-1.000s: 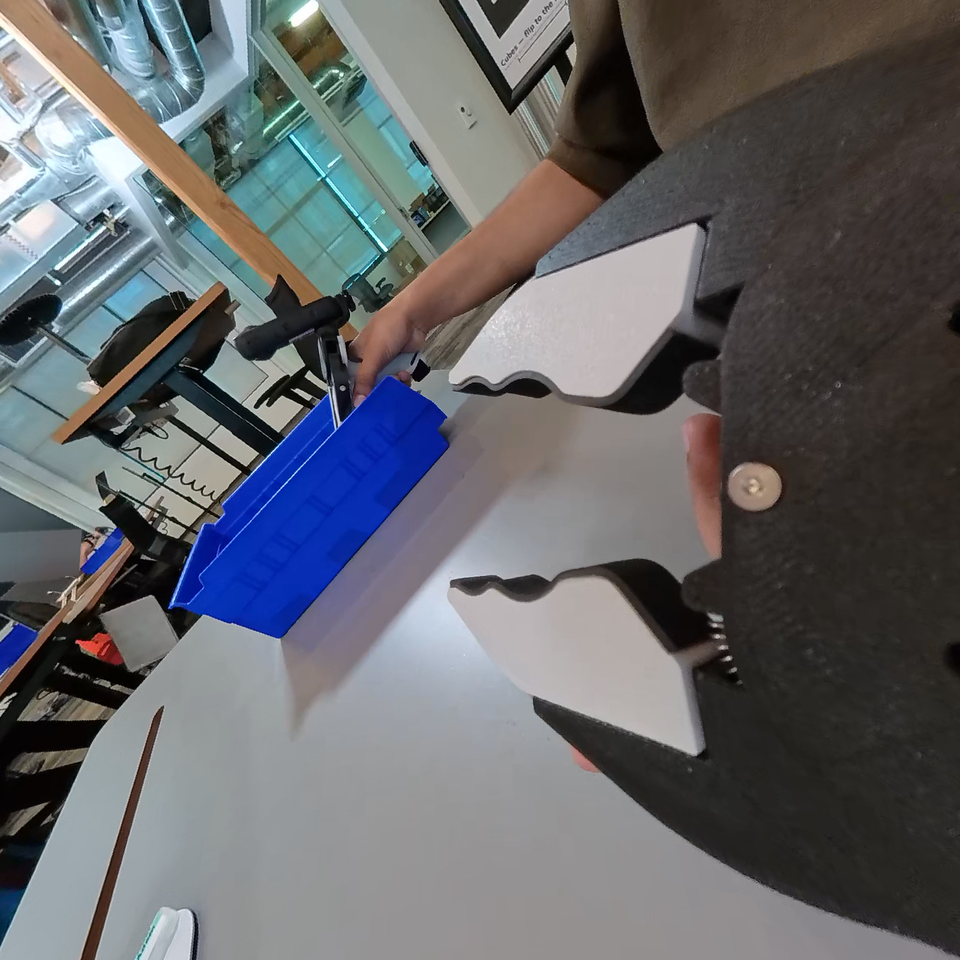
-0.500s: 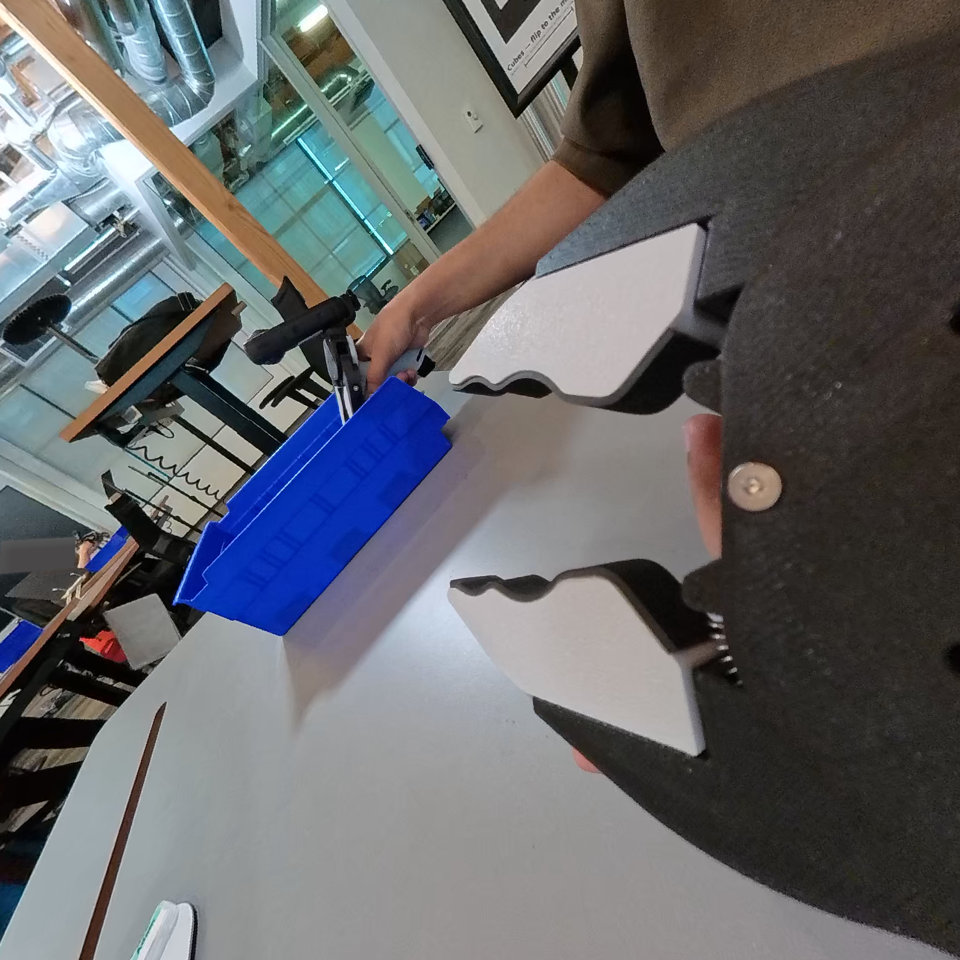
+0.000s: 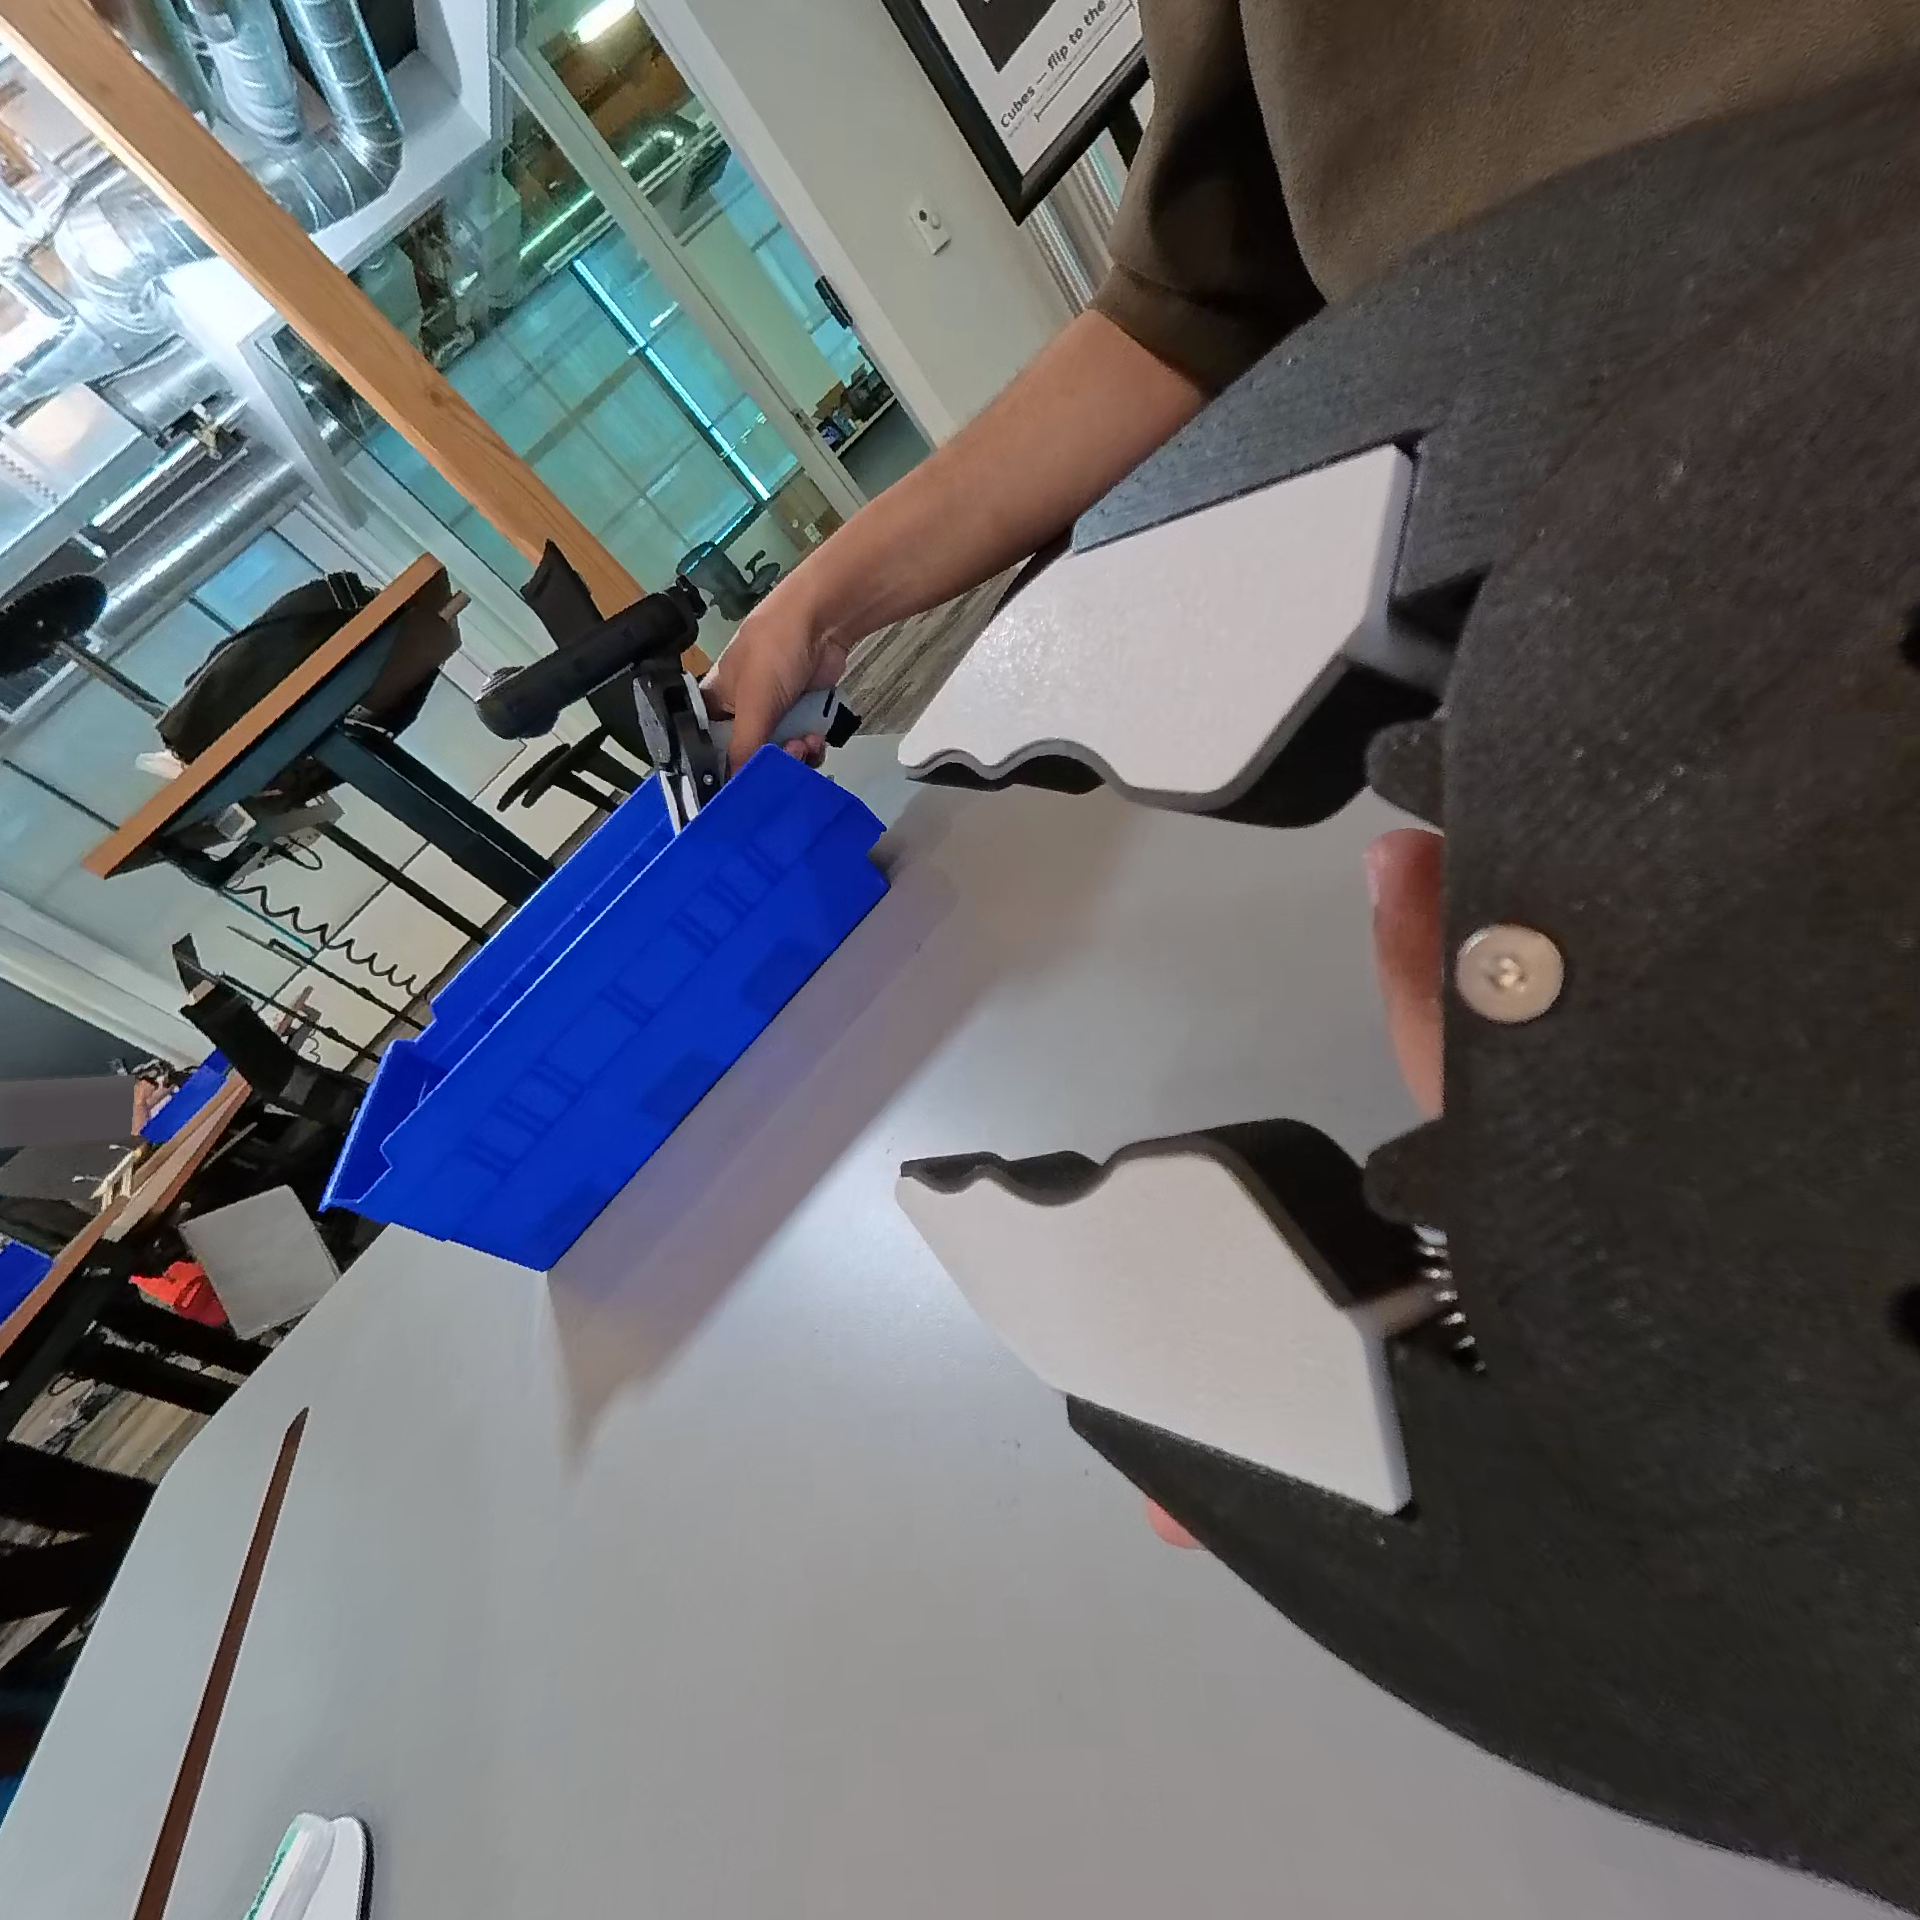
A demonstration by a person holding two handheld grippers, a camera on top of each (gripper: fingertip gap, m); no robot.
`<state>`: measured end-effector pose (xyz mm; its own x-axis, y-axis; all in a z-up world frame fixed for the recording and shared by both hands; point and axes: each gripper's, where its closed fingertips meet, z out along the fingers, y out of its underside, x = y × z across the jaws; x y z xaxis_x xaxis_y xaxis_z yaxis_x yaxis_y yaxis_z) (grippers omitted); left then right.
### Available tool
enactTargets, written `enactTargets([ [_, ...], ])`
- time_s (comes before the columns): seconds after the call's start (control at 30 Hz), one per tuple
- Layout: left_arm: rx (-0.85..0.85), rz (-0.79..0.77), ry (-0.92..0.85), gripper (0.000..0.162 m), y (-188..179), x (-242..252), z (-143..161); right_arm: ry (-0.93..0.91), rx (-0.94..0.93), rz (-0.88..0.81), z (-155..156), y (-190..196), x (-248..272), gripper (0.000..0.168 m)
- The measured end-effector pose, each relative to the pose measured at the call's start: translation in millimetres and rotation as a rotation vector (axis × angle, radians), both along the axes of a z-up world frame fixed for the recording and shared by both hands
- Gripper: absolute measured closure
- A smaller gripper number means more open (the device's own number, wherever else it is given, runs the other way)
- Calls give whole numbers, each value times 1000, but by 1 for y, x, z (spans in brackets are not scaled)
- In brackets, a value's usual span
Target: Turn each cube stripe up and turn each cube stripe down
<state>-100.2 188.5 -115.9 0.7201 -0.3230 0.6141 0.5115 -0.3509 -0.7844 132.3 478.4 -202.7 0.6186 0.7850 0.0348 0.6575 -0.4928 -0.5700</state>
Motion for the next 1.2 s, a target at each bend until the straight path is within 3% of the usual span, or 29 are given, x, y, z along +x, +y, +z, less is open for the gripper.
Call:
enactTargets([
  [0.23, -6, -2, -4, 94, 0, 0, -1, 34, 20, 9, 12, -1, -4, 97],
  [0.37, -8, -3, -2, 94, 0, 0, -1, 32, 121, 33, 29, 8, 0, 88],
  [0.7, 27, 41, 8, 93, 0, -8, 4, 398, 496, -110, 135, 40, 35, 96],
  [0.8, 58, 56, 13, 93, -1, -10, 10, 416, 536, -179, 135, 50, 51, 100],
  [0.9, 64, 69, 18, 93, -1, -12, 11, 419, 543, -217, 126, 54, 59, 123],
  [1.2, 6, -30, 25, 93, 0, 6, -1, 427, 578, -284, 132, 61, 72, 125],
])
